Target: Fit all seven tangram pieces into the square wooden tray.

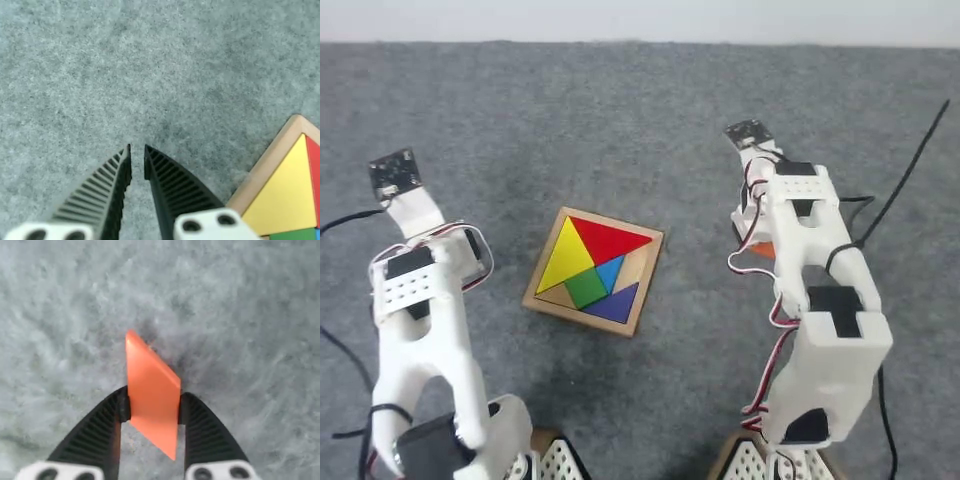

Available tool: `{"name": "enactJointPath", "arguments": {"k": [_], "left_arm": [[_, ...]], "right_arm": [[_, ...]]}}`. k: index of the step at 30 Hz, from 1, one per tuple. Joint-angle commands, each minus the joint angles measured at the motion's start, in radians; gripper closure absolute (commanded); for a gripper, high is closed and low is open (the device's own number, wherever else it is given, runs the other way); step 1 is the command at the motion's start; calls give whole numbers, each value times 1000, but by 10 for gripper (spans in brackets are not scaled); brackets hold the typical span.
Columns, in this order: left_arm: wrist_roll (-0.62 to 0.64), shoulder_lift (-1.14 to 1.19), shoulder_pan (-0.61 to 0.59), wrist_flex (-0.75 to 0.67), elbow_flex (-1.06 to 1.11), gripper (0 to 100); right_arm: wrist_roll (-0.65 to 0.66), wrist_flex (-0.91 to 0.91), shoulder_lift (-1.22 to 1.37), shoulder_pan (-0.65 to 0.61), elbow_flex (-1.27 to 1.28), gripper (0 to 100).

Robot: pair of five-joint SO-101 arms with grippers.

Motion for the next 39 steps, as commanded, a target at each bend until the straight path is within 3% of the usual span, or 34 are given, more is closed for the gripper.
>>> {"name": "enactJointPath", "arguments": {"k": [1,6,10,16,21,28,39], "left_arm": [[-15,-41,-6,-23,-5,959],[-15,-41,-6,-23,-5,959],[-15,-41,-6,-21,-5,959],[-15,-41,-6,-21,-5,959],[-15,-41,-6,-23,-5,959],[-15,-41,-8,-23,-5,959],[-15,-41,-8,-23,-5,959]], "right_arm": [[-66,64,-116,-24,-32,992],[-210,179,-196,-117,-34,992],[-351,243,-246,-292,-34,991],[-557,202,-262,-530,-34,991],[-697,97,-252,-651,-34,991],[-925,-58,-225,-685,-15,991],[-1059,-21,-84,-599,-31,991]]}}
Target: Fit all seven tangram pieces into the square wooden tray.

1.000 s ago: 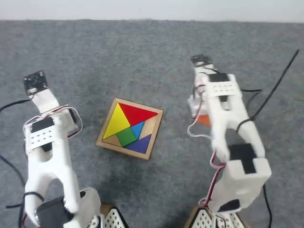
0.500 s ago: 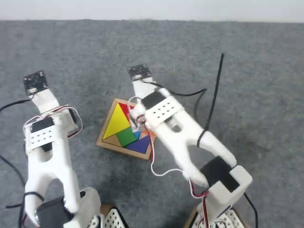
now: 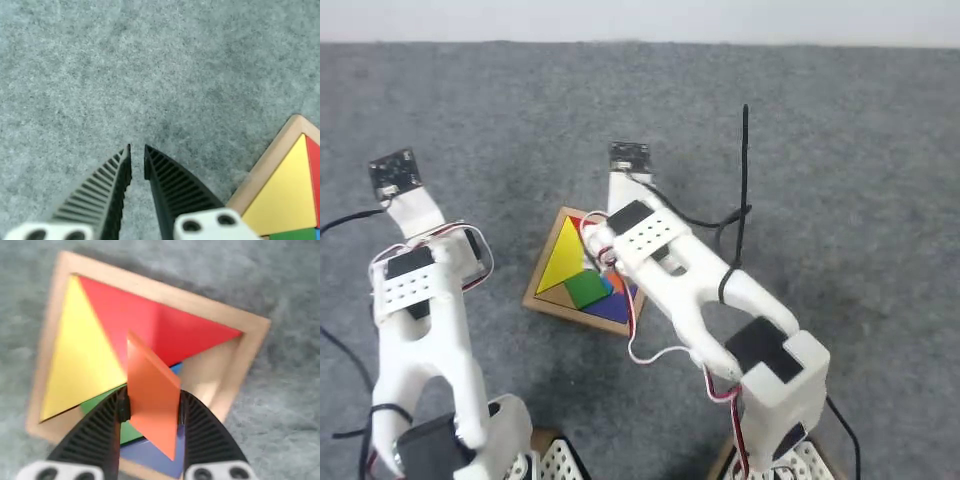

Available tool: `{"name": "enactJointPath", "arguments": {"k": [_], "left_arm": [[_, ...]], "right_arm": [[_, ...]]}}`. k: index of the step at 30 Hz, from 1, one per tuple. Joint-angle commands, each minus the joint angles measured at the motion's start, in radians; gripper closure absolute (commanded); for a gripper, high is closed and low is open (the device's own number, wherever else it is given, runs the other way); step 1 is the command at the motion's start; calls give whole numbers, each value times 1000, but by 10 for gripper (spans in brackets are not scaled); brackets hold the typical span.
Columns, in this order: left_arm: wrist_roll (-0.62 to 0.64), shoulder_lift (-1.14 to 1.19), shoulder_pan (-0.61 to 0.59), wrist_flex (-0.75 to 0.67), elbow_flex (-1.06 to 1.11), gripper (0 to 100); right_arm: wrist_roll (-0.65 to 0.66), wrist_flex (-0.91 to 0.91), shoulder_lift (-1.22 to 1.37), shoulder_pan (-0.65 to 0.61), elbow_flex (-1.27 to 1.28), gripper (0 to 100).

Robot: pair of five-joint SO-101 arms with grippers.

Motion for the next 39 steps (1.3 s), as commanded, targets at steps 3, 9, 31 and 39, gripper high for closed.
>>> {"name": "enactJointPath", "arguments": {"k": [3,9,31,39], "left_arm": [[-15,-41,-6,-23,-5,959],[-15,-41,-6,-25,-5,959],[-15,-41,-6,-25,-5,959],[-15,-41,-9,-25,-5,959]], "right_arm": [[-28,50,-24,53,-66,991],[-32,64,-30,22,-77,989],[1473,254,-243,364,115,989],[1745,222,-243,358,115,989]]}}
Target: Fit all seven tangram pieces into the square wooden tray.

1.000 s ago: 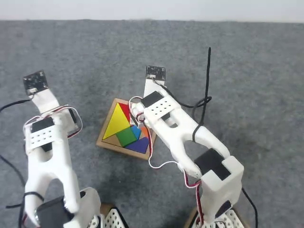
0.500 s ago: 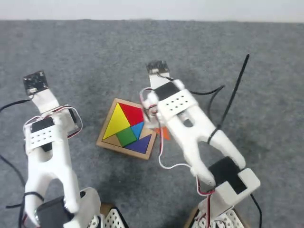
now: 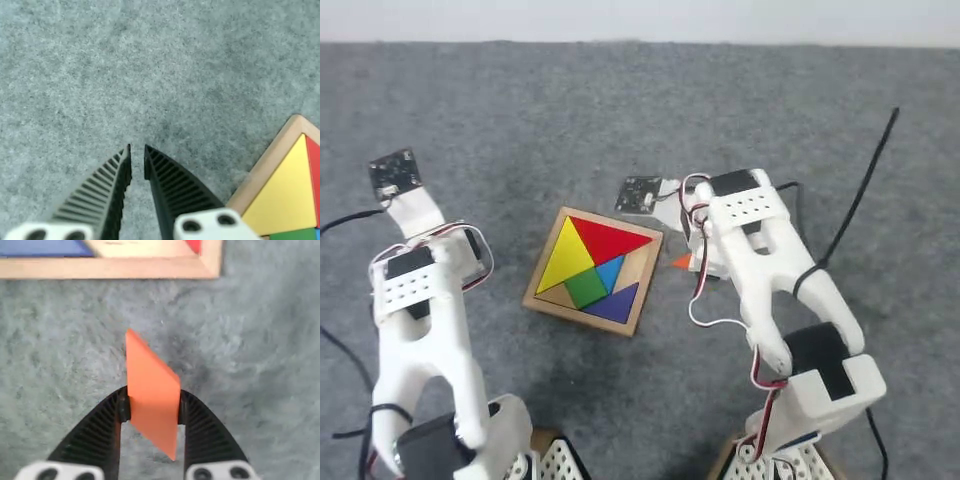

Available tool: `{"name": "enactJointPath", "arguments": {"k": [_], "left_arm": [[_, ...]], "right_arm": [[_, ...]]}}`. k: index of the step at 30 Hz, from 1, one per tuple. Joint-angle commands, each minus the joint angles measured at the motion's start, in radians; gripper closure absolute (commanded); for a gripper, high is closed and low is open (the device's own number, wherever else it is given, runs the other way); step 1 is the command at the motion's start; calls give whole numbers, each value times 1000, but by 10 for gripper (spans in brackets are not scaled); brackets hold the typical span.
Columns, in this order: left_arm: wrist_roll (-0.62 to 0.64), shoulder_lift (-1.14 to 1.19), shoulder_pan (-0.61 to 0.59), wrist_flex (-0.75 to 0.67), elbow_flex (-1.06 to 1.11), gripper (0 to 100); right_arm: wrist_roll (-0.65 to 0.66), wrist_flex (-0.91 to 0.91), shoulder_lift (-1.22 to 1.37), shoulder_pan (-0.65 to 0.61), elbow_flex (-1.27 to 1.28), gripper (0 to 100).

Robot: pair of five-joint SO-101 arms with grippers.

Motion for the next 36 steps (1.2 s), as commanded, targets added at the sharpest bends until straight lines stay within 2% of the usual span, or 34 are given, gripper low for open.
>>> {"name": "enactJointPath", "arguments": {"k": [1,5,11,16,21,24,28,33,36], "left_arm": [[-15,-41,-9,-25,-5,959],[-15,-41,-9,-25,-5,959],[-44,-41,6,-25,-5,959],[-48,-43,106,-18,-5,960],[-41,-78,249,34,-30,960],[-38,-193,354,106,-31,961],[54,-390,463,124,2,960],[63,-594,646,124,102,959],[77,-640,675,107,119,960]], "right_arm": [[34,-15,-68,-2,-5,991],[12,-8,-82,-1,-9,991],[-253,-19,-275,-71,-6,991],[-397,-48,-490,-208,52,991],[-450,-292,-662,-295,307,990],[-502,-496,-754,-292,480,990],[-608,-705,-860,-298,654,991],[-667,-788,-960,-295,747,991],[-686,-786,-1018,-295,775,991]]}}
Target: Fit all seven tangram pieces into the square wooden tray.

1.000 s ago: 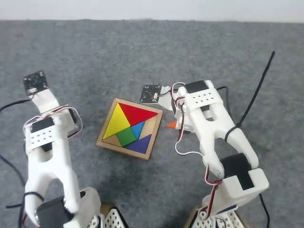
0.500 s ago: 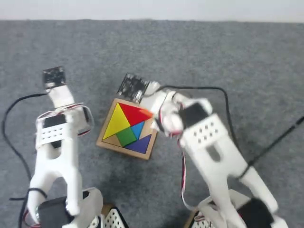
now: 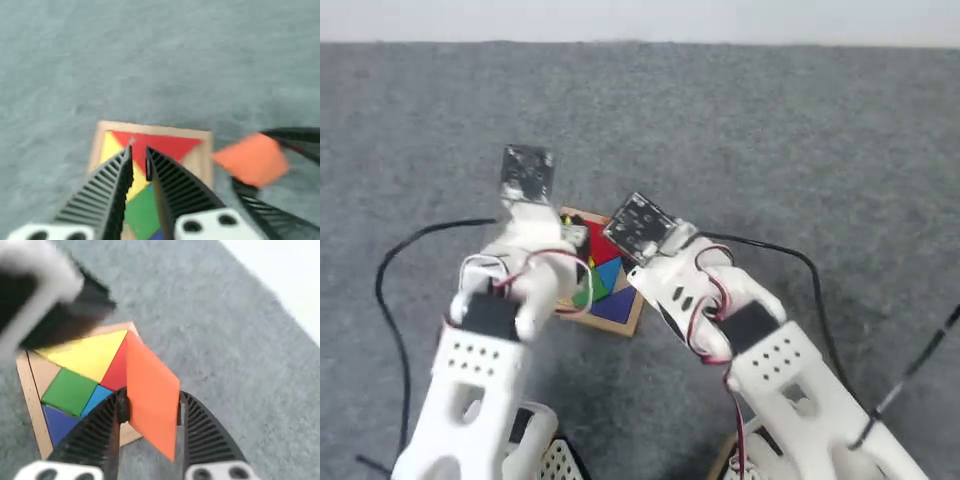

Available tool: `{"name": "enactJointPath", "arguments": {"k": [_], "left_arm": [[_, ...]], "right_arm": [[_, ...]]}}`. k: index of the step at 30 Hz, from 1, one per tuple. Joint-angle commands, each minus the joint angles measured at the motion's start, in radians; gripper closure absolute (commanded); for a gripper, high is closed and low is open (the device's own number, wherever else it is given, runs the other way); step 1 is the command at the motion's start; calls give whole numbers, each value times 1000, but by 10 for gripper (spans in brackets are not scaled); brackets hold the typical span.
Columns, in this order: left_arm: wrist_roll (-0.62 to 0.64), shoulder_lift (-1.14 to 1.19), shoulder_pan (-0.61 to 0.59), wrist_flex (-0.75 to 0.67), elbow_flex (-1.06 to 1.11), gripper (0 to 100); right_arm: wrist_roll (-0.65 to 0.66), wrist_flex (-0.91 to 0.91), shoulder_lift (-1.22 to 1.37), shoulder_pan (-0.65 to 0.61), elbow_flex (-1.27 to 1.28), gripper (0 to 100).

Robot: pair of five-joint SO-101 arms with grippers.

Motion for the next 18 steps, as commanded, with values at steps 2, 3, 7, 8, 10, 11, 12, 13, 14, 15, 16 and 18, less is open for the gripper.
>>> {"name": "enactJointPath", "arguments": {"k": [2,3,7,8,10,11,12,13,14,15,16,18], "left_arm": [[57,-83,63,-34,-1,960],[60,-74,69,-37,-4,961],[46,-41,109,-37,-27,962],[18,-40,110,-38,-30,960],[-63,-41,137,-43,-33,959],[-98,-41,153,-40,-39,959],[-121,-41,164,-38,-44,959],[-124,-41,170,-41,-47,959],[-124,-41,175,-43,-47,959],[-124,-41,178,-43,-48,959],[-124,-41,180,-43,-51,959],[-126,-41,180,-43,-64,959]], "right_arm": [[-25,-31,-131,-18,21,991],[-25,-31,-159,-27,32,991],[-18,-31,-252,-25,84,991],[-18,-31,-274,-24,97,991],[-17,-30,-298,-31,117,991],[-15,-30,-308,-36,127,991],[-15,-30,-314,-36,138,991],[-15,-30,-317,-36,146,991],[-15,-30,-320,-36,152,991],[-15,-30,-321,-36,157,991],[-15,-30,-323,-36,161,991],[-15,-30,-321,-38,163,991]]}}
